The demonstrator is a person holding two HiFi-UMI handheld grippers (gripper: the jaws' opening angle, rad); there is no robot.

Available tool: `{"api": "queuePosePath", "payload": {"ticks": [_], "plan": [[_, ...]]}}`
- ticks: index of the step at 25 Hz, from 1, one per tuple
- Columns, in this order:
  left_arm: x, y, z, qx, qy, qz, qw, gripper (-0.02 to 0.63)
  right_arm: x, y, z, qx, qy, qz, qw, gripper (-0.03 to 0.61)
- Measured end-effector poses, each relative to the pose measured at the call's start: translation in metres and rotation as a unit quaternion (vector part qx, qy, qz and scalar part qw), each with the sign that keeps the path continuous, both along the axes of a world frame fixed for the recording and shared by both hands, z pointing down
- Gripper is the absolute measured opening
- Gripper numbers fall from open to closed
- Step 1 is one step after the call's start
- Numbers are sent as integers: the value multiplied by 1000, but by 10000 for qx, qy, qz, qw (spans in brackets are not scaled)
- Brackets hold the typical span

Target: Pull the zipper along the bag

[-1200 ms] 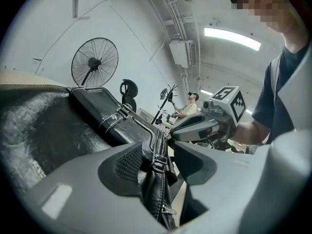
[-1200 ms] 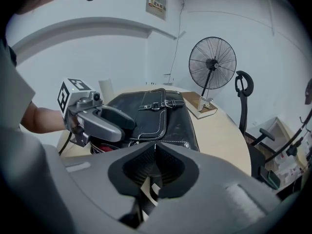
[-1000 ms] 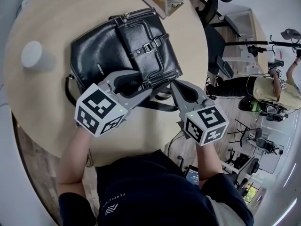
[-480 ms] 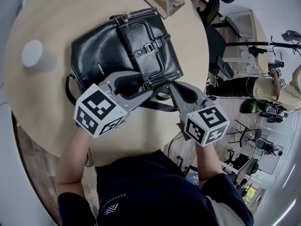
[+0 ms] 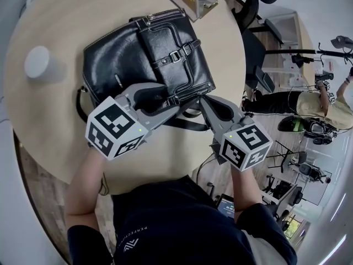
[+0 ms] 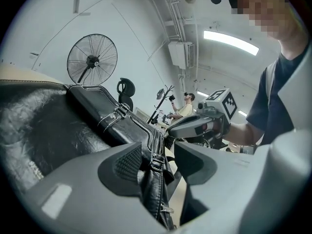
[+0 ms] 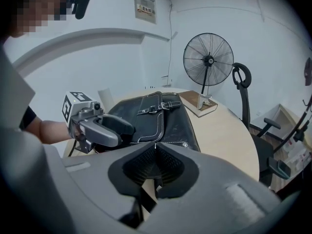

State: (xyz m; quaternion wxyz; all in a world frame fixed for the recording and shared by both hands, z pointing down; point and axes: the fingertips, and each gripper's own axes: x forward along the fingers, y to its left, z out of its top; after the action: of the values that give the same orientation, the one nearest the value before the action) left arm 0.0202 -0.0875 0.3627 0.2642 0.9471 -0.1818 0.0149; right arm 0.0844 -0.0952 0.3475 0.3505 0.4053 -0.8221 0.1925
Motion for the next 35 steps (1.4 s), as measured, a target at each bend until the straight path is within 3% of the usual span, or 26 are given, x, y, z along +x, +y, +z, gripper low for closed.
{"api": "queuePosePath", "payload": {"ticks": [5,11,14,18,20,28,35], "plan": [[1,4,-2,151,-178,77,9997,229,1,-2,0,84,165,-46,9998,12],[14,17,-22,1031,-664,422,9916,192,1,0,2,120,186,-40,9997,12],[25,21,-31,1409,-1035,721,9820,192,5,3,-4,127,122,39,9998,12],[47,23,-31,1890,-1607,1172,9616,199,13,3,-4,117,3,154,9998,12],[58,24,-29,1950,-1711,1361,9561,207,13,4,-3,99,-88,171,9998,12],[70,19,-19,1746,-1900,1492,9545,210,17,2,1,88,-317,198,9993,12],[77,22,-3,1711,-2415,1710,9398,212,19,3,7,55,-394,119,9991,12]]}}
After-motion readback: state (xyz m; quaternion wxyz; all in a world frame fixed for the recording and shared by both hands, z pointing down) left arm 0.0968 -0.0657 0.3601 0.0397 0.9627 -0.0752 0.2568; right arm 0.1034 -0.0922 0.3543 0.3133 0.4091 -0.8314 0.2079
